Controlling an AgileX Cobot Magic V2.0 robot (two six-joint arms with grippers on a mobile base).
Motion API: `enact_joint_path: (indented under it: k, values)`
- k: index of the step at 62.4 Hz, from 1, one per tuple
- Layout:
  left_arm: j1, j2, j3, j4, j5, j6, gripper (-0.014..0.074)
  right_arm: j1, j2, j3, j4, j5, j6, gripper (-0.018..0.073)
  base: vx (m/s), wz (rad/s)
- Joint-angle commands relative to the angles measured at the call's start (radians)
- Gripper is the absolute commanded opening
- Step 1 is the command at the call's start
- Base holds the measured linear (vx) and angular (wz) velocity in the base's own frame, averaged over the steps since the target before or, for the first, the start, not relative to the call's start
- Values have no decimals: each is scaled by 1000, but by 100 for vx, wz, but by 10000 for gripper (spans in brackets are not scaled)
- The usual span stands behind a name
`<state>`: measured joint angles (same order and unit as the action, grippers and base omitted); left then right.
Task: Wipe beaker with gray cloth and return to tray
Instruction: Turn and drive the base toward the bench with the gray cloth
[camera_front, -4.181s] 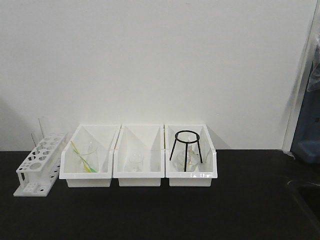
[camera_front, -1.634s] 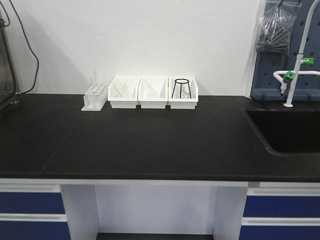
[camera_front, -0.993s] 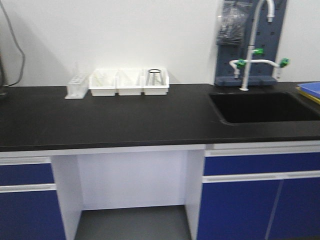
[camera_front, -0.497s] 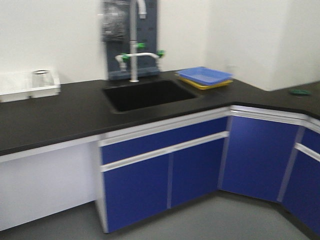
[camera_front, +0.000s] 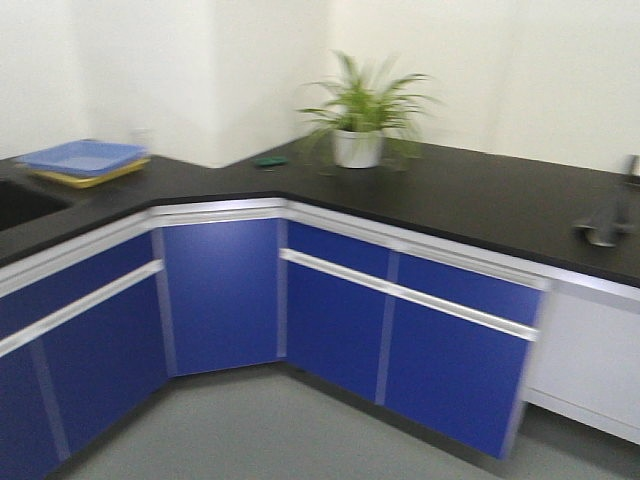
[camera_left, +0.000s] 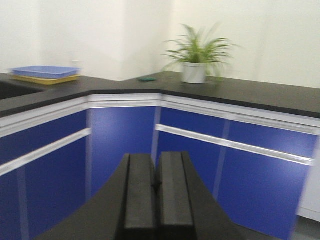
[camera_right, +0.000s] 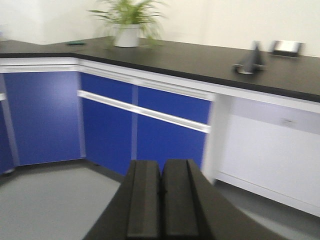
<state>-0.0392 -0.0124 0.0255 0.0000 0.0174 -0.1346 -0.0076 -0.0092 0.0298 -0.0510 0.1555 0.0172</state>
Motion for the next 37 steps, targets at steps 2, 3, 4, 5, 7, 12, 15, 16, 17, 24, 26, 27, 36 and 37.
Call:
enact_joint_path:
  k: [2, 3, 4, 5, 7, 12, 15, 16, 17, 24, 26, 27, 36, 37]
  values:
    - [3, -25, 31, -11, -86, -2, -6, -6, -9, 6, -8, -86, -3, -11, 3, -94]
    - [3, -25, 31, -11, -86, -2, -6, -6, -9, 6, -8, -86, -3, -11, 4, -95]
    - [3, -25, 31, -11, -86, -2, -6, -6, -9, 6, -8, -86, -3, -11, 4, -94]
    - [3, -25, 31, -11, -86, -2, -6, -6, -9, 6, -8, -86, -3, -11, 5, -93]
    - [3, -25, 31, -11, -86, -2, -6, -6, -9, 6, -8, -86, -3, -11, 5, -93]
    - [3, -25, 31, -11, -86, -2, -6, -6, -9, 6, -8, -86, -3, -11, 6, -92]
    - [3, -25, 31, -11, -86, -2, -6, -6, -9, 6, -8, -86, -3, -11, 8, -89]
    - [3, -25, 31, -11, -86, -2, -6, -6, -9, 6, -8, -86, -3, -11, 9, -87]
    - [3, -25, 31, -11, -86, -2, -6, -6, -9, 6, -8, -86, -3, -11, 9, -85]
    - [3, -25, 31, -11, -86, -2, -6, -6, -9, 6, -8, -86, -3, -11, 11, -80]
    - [3, -25, 31, -11, -86, -2, -6, -6, -9, 6, -8, -86, -3, -11, 13, -74]
    - [3, -25, 31, -11, -86, -2, -6, -6, -9, 6, -8, -86, -3, -11, 14, -71]
    - [3, -25, 31, -11, -86, -2, -6, -6, -9, 6, -8, -86, -3, -11, 16, -64]
    - [3, -25, 31, -11, -86, -2, -6, -6, -9, 6, -8, -86, -3, -11, 18, -57]
